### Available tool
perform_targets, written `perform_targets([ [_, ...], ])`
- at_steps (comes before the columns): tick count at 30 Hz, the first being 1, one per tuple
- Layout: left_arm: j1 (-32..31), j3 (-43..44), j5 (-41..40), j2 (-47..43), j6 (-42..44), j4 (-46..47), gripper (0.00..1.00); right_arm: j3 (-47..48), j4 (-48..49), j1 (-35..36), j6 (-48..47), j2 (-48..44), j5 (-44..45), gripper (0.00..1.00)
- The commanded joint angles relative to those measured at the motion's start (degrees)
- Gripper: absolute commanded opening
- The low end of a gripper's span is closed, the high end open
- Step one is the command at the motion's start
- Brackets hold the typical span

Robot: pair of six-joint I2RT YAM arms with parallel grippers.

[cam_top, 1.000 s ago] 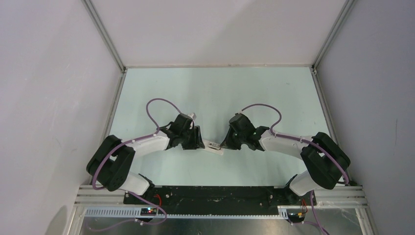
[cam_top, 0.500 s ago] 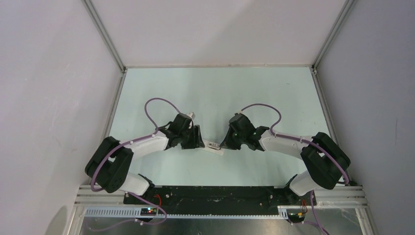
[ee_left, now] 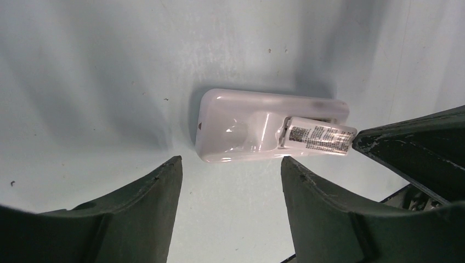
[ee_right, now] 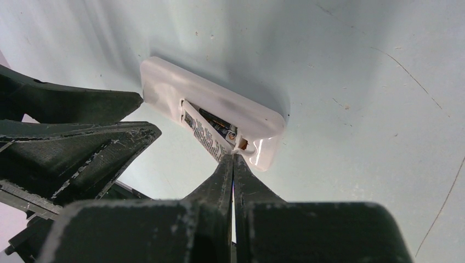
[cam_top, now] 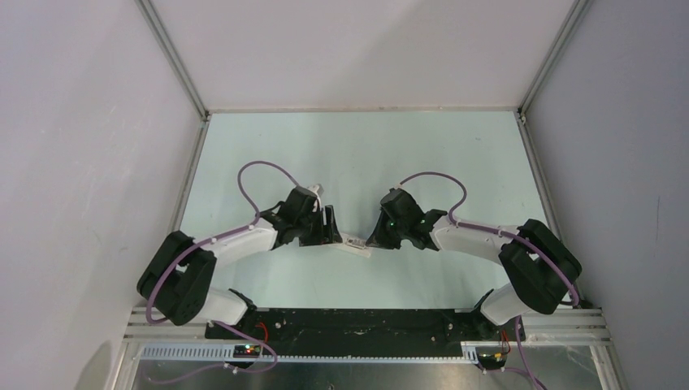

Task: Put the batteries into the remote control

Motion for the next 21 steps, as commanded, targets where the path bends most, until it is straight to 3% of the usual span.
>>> perform_targets([
  [1,0.4,2.0,0.5,1.3,2.0,0.5,0.71,-0.2,1.1,0.0,-0.7,0.5,0.1,0.00],
  [21,0.2,2.7,3.3,4.7,0.9,3.3,0.77,0.3,2.0,0.3,-1.0,2.6,-0.3,0.00],
])
